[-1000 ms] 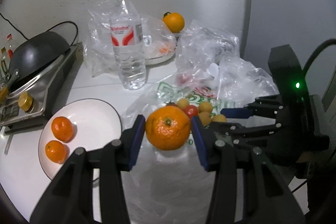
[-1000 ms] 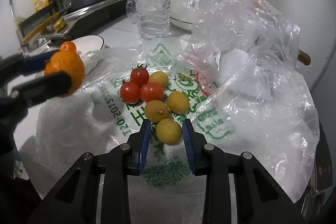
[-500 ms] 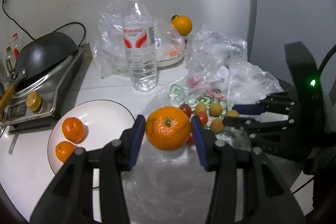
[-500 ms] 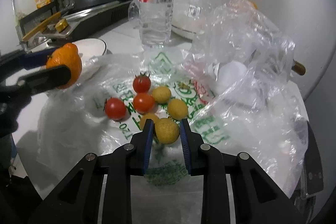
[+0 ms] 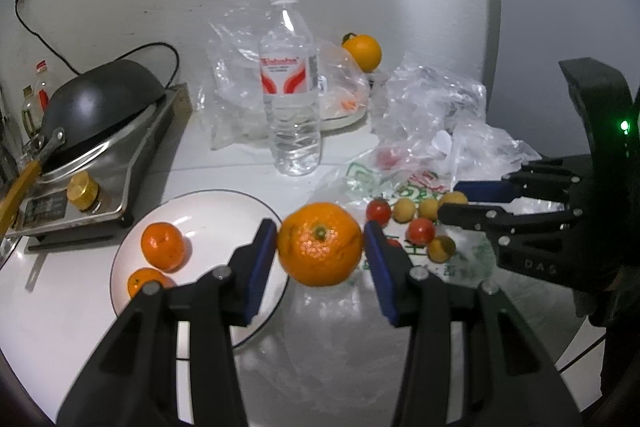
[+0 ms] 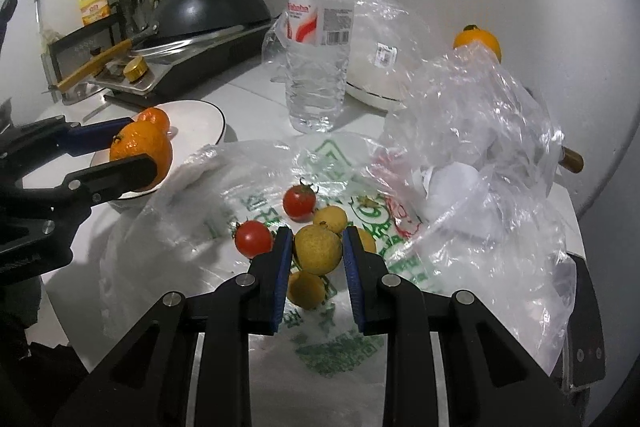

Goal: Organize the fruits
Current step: 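Carry the mandarin to the plate with the left tool and release it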

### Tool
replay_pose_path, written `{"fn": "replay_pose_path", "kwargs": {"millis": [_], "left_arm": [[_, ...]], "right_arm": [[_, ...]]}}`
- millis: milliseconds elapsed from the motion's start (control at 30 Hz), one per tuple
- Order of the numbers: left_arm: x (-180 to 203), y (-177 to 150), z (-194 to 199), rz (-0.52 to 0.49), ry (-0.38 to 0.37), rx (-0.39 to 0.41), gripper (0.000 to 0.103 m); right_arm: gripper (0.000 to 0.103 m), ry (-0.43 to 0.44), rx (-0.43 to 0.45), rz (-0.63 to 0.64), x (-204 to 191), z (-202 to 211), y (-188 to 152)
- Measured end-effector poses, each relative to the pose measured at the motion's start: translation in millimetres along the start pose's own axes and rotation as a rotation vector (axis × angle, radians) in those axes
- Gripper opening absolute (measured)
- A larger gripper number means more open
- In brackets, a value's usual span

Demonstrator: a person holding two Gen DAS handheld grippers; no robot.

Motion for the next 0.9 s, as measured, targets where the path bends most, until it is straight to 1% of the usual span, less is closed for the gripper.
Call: {"fn": "replay_pose_path", "kwargs": {"millis": [167, 567, 900], "left_arm": [[-9.5, 2.1, 1.5, 0.007, 0.014, 0.007, 0.046], [-52.7, 7.4, -0.2, 0.028, 0.079, 0.019, 0.046], [-78.6, 11.4, -15.2, 0.033, 0.101, 0.003, 0.046]], "right_arm": [[0.027, 0.007, 0.016, 0.006, -4.4, 2.6, 7.3], [0.028, 0.041, 0.051, 0.044, -28.2, -4.1, 36.8], [0.028, 0.069, 0.062, 0.063, -42.0, -18.8, 61.2]]}}
Point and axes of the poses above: each gripper's, at about its wrist camera, not at the fingertips, and z roughly against the way its jaws point, x to its right, y to its top, the point moved 9 cm from there along -z, roughly the way its jaws point, and after that the axes turned 8 degrees about z, right-handed, at the moved point
